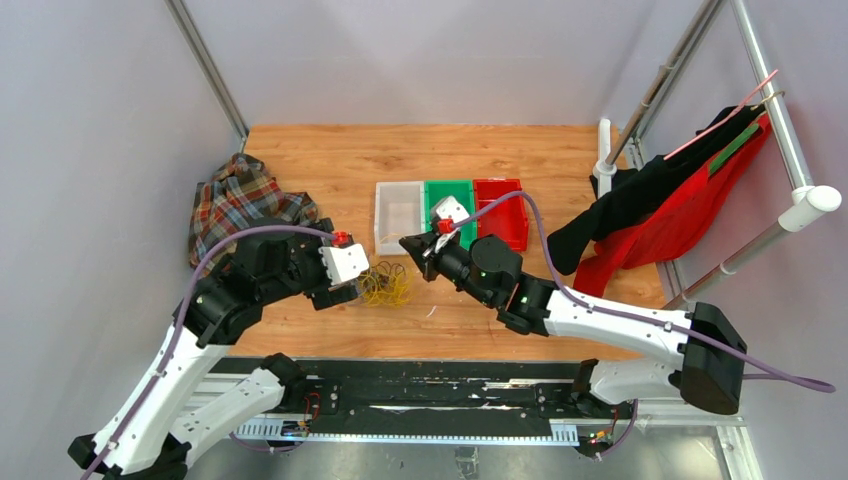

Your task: Untangle the cables

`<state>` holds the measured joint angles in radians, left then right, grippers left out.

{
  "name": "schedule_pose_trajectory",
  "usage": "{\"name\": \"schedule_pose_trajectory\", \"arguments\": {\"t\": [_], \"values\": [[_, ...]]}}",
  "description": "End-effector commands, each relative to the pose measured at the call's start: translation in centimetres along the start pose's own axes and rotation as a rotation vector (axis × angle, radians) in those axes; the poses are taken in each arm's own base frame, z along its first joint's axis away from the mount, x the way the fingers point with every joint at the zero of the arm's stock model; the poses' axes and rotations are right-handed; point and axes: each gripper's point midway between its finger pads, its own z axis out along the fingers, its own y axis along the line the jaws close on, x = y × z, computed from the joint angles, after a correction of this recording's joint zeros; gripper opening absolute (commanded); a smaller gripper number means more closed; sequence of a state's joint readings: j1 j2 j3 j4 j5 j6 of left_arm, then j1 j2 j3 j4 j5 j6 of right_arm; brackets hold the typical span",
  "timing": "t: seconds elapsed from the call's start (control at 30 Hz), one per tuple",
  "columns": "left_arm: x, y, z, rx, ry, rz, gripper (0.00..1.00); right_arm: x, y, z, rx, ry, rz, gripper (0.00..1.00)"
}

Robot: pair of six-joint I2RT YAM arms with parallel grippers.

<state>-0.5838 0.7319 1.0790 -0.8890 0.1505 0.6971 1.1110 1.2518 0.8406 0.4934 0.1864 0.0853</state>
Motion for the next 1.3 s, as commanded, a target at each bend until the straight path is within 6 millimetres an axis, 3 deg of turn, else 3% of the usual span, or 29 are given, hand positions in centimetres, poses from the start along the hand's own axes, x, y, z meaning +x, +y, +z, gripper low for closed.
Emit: {"name": "schedule_pose_trajectory", "arguments": {"t": [0.0,0.13,0.3,0.47,0.67,0.93,1.13,1.2,1.27], "values": [[-1.6,-1.8,-0.6,0.097,-0.077,-0.057,0.92,-2.0,0.1,-0.4,-0.024,-0.026,0.007,0.01],[-4.9,-2.0,-0.8,0.163,-0.182,-0.125,0.92,-2.9,1.3,-0.3,-0.08,-0.036,0.033,0.01],[-7.4,-3.4,-0.7,0.287,-0.263,-0.201,0.92,-4.6,2.2,-0.3,-0.12,-0.065,0.079,0.01],[-7.2,-4.1,0.3,0.279,-0.296,-0.334,0.93,-8.1,3.4,-1.0,-0.182,-0.152,0.147,0.01],[-8.0,-2.2,0.8,0.136,-0.403,-0.439,0.92,-12.0,5.4,-1.9,-0.283,-0.238,0.215,0.01],[-9.9,-2.3,1.5,0.203,-0.461,-0.515,0.88,-14.5,8.2,-2.3,-0.399,-0.289,0.273,0.01],[-9.7,-2.8,2.1,0.235,-0.444,-0.531,0.67,-16.1,8.7,-2.9,-0.431,-0.329,0.303,0.01],[-9.8,-2.6,2.0,0.228,-0.446,-0.539,0.53,-16.1,8.7,-3.1,-0.433,-0.335,0.305,0.01],[-10.0,-2.4,1.8,0.226,-0.449,-0.536,0.31,-15.9,8.4,-3.3,-0.423,-0.336,0.303,0.01]]}}
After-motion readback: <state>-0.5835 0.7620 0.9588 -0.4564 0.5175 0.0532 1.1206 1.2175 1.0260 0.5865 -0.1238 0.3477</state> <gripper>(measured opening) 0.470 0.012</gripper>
